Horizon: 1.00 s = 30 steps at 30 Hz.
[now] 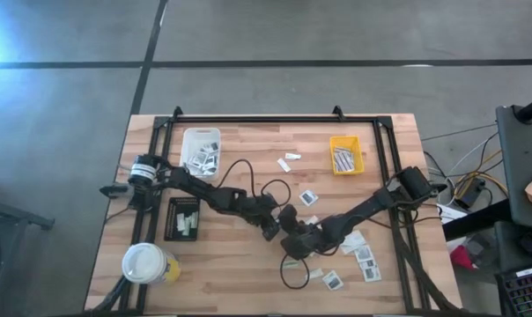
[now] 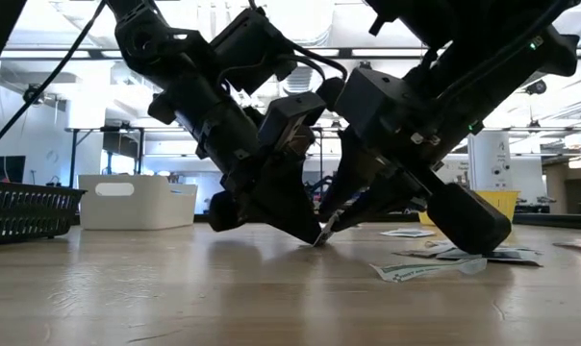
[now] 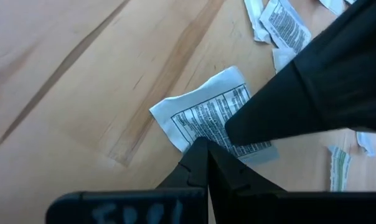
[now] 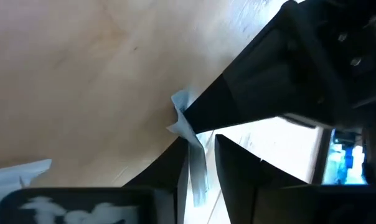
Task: Pick & Place First Aid Supplies
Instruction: Put the gray towelette pack into the white bin
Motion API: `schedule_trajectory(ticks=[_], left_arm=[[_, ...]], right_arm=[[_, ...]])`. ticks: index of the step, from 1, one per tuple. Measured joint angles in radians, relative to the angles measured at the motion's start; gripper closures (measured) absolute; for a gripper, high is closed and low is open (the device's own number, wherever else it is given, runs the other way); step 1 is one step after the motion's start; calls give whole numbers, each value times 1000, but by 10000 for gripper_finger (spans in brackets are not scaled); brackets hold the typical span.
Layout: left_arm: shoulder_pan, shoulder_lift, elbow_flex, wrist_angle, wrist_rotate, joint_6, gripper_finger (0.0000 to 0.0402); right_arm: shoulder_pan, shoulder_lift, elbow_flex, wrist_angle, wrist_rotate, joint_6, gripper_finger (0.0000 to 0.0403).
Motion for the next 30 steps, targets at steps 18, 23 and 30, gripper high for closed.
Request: schedule_trajectory(ticks=[18, 23, 30], left_arm=[[4, -73, -2, -59, -101, 240, 401], [-8, -134, -1, -120, -135, 409, 401], [-73, -208, 0, -148, -172, 679, 401]], right_arm=[[7, -4, 2, -91, -2, 124, 393], [9, -22, 0, -148, -2, 173, 394], [9, -133, -1, -333, -3, 314, 394]])
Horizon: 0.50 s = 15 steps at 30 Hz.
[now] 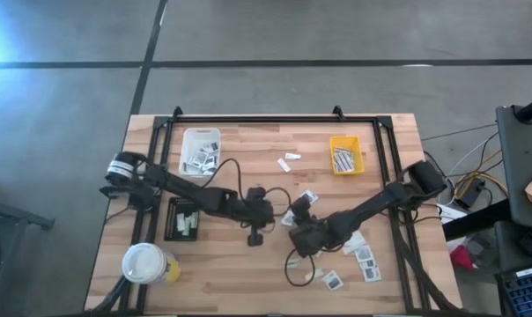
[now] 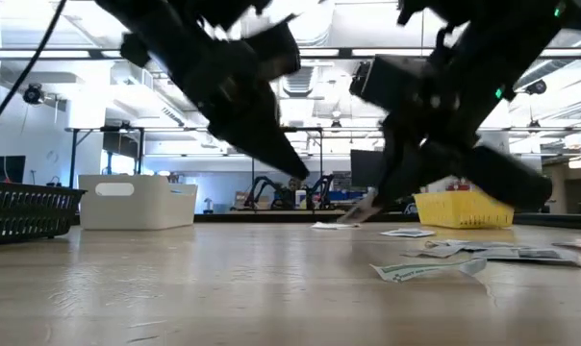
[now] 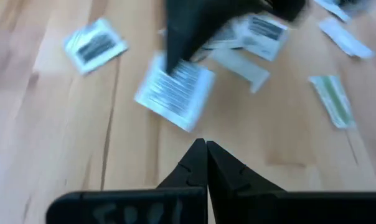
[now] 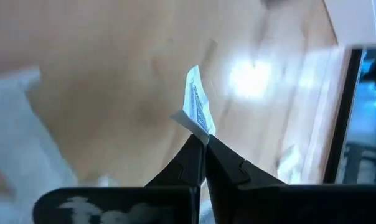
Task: Pick & Place First Aid Supplies
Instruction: Put the gray towelette pack into the white bin
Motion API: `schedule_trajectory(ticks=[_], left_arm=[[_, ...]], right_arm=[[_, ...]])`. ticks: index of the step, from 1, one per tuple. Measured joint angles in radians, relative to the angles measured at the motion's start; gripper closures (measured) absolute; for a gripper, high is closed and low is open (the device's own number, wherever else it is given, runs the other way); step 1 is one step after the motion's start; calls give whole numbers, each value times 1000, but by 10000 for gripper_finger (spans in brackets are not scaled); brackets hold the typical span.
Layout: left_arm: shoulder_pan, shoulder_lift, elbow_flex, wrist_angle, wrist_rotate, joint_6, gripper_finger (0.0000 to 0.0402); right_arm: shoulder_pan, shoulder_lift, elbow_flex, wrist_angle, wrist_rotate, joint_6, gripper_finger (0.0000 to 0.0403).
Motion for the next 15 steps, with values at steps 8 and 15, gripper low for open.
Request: schedule_trajectory(ticks=[8, 15], left_arm=[[-37, -19, 2, 29, -56, 64, 401], [-39, -19, 2, 72, -46, 75, 378]], right_arm=[[0, -159, -4, -87, -98, 223, 394], [0, -267, -10, -86, -220, 437, 394]])
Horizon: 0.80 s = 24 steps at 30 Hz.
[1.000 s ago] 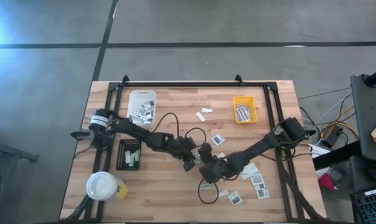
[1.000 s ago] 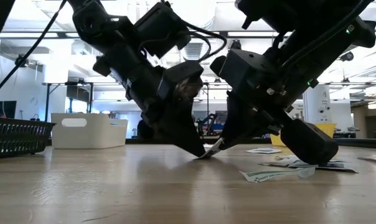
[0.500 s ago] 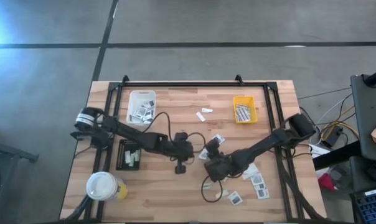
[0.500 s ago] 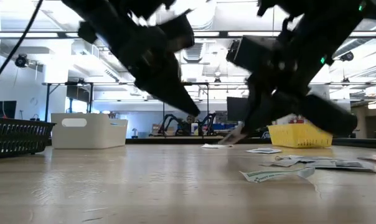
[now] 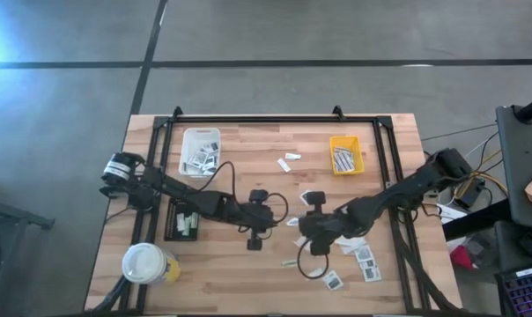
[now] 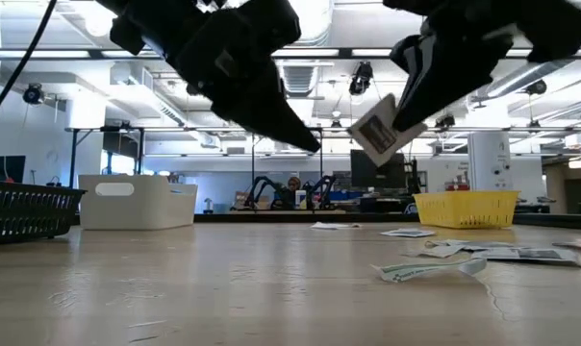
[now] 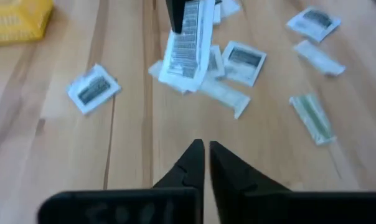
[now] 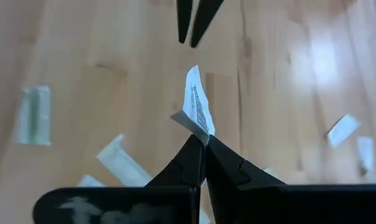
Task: Pick & Place First Aid Supplies
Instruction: Put the gray towelette pack into the white bin
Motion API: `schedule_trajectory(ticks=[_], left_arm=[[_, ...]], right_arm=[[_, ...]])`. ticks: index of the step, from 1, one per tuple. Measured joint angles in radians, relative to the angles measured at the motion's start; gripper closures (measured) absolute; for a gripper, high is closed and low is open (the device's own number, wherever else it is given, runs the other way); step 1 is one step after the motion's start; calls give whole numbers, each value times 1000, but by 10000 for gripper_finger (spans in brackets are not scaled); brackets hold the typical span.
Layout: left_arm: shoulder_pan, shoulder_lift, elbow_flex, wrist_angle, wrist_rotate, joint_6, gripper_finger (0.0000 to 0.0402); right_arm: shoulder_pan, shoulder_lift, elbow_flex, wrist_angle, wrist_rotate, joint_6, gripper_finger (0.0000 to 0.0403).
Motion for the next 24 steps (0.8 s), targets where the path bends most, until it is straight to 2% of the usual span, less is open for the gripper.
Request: schedule_trajectory(ticks=[5, 11, 24], left_arm=[[0, 0, 0, 63, 1, 46, 313], [0, 0, 0, 162, 1, 50, 251], [-5, 1, 0, 172, 44, 48, 243]], right_arm=[[0, -18, -1, 1, -24, 116, 394], [-1, 4, -3, 19, -65, 149, 394], [-1, 11, 7, 117, -66, 149, 394]])
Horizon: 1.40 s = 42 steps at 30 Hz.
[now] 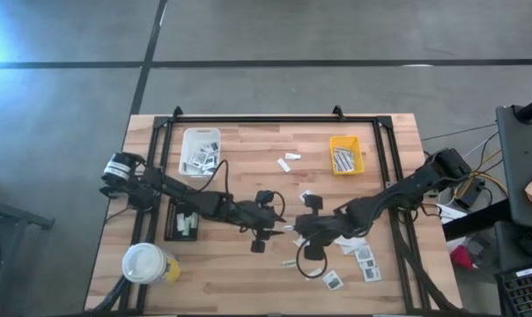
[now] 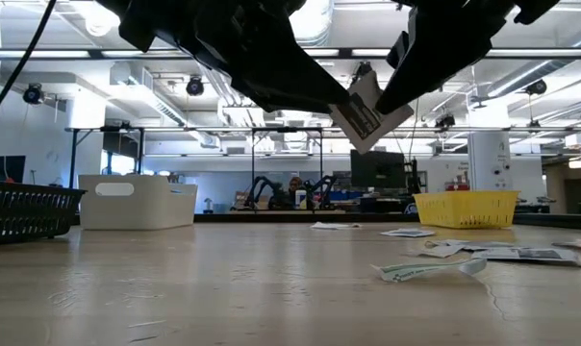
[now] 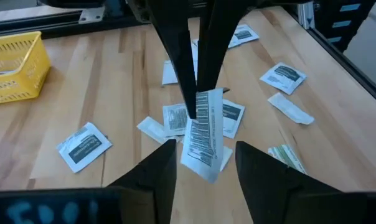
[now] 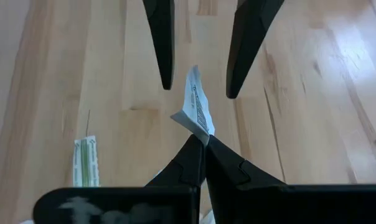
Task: Pick & Place First Aid Supplies
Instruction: Put the gray towelette pack into the white bin
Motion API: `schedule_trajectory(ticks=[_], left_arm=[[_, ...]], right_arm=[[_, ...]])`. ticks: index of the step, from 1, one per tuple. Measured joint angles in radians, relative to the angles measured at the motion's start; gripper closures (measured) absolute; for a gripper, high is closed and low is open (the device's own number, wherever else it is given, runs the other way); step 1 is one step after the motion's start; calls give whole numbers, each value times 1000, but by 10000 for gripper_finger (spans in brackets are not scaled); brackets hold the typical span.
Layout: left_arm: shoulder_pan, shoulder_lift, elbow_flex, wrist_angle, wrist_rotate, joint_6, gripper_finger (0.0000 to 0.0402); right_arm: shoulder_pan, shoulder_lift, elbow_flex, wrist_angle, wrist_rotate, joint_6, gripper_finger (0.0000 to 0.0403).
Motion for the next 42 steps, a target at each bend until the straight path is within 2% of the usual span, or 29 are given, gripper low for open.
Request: schedule_trajectory(ticks=[6, 9, 19, 24, 30, 36, 42], left_arm=[[-1, 0, 0, 0, 0, -3, 246], [-2, 0, 0, -1, 0, -19, 263], [-2, 0, 0, -3, 1, -64, 392], [-2, 0, 0, -3, 0, -71, 395], [-2, 0, 0, -9, -39, -135, 400], [-2, 0, 0, -45, -97, -257, 401], [-1, 0, 0, -46, -126, -423, 401]], right_arm=[[0, 0, 4, 22, 1, 0, 394], [0, 0, 5, 22, 1, -2, 394], [0, 0, 5, 20, -2, -30, 394], [0, 0, 5, 20, -6, -38, 375], [0, 0, 5, 11, -5, -57, 327], [0, -14, 5, -38, -5, -57, 288], [-1, -28, 6, -36, 13, -35, 278]])
